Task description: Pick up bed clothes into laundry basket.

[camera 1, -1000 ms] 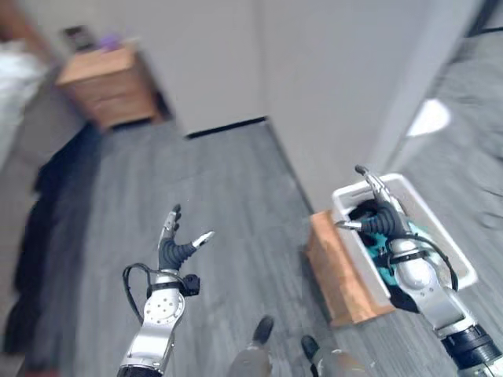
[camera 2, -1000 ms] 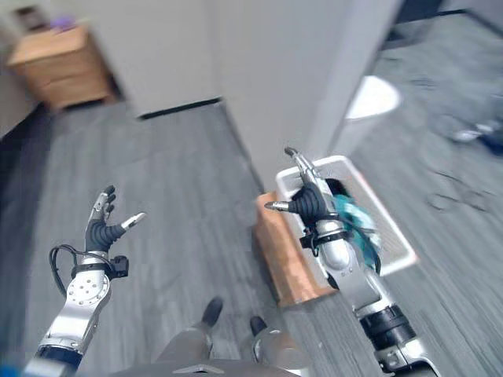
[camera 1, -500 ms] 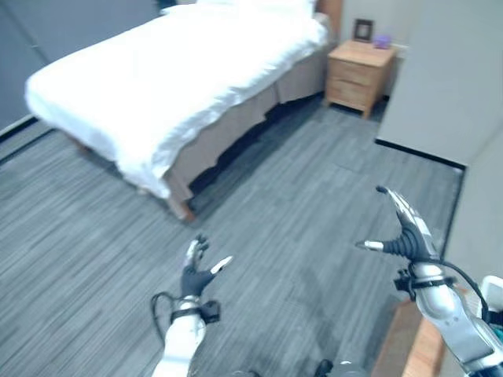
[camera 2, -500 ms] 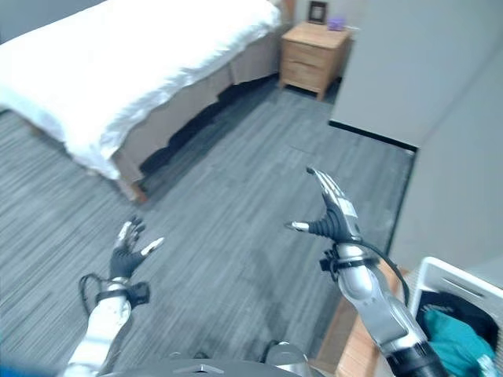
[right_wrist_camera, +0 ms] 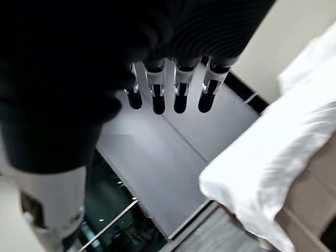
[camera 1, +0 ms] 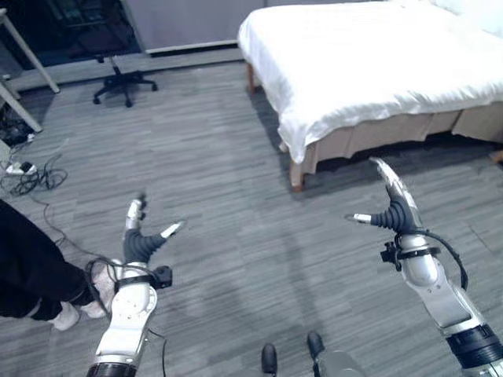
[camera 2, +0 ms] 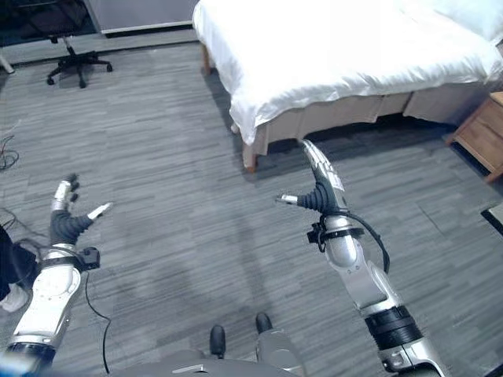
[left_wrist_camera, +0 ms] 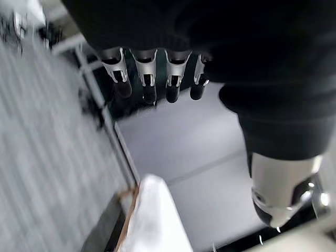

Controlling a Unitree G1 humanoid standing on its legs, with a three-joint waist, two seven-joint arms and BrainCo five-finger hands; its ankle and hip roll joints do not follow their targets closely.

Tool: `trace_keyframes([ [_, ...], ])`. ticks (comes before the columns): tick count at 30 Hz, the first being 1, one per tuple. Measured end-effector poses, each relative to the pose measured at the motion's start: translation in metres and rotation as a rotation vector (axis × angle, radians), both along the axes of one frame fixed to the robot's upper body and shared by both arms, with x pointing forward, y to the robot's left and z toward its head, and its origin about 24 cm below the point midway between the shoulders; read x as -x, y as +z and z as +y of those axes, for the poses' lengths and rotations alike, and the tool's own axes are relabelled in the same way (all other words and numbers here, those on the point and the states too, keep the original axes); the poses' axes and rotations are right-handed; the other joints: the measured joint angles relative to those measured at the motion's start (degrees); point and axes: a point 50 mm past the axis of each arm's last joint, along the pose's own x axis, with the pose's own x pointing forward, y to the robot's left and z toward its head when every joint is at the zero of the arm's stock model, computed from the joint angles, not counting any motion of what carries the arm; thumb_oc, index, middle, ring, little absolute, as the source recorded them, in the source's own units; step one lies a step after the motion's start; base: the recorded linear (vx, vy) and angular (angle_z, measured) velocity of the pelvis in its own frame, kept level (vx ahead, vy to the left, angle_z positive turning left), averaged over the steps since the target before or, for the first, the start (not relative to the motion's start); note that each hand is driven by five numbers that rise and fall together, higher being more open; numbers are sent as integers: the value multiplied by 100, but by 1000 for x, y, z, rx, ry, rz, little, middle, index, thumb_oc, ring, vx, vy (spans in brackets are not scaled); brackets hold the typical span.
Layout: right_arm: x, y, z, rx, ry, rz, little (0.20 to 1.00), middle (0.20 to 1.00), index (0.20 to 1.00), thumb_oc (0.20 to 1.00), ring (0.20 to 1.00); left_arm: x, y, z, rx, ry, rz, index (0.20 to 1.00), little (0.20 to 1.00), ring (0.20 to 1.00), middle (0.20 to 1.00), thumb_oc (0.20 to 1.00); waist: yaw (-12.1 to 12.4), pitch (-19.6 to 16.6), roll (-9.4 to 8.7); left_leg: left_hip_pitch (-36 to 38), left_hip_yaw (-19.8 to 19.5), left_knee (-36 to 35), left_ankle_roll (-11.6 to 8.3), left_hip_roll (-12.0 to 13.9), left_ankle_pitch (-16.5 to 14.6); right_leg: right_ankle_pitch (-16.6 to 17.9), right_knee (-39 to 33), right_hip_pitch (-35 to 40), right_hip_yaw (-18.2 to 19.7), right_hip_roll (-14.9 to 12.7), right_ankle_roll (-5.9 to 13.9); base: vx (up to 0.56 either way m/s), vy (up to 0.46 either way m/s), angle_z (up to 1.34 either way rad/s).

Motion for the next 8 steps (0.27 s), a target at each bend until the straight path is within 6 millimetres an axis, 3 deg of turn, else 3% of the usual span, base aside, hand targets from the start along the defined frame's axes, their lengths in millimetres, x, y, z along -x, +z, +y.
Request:
trace_keyframes([
  [4,-1,-4,-2,-27,8,36,1000,1000,1000,1000,1000,1,4,5,0,19,-22,1000,1000,1000,1000,1000,-48,-1,-29,220,9,-41,-181,111,-165,674,-857,587,-229,-18,-38,74,-71,-11],
  [8,-1,-4,-2,-30,12,46,1000,1000,1000,1000,1000,1,4,4,41,16,-38,1000,1000,1000,1000,1000,-99,14,-2,269,8,-41,-239,286,-179,699,-837,628,-300,150,-150,53,-55,-1],
])
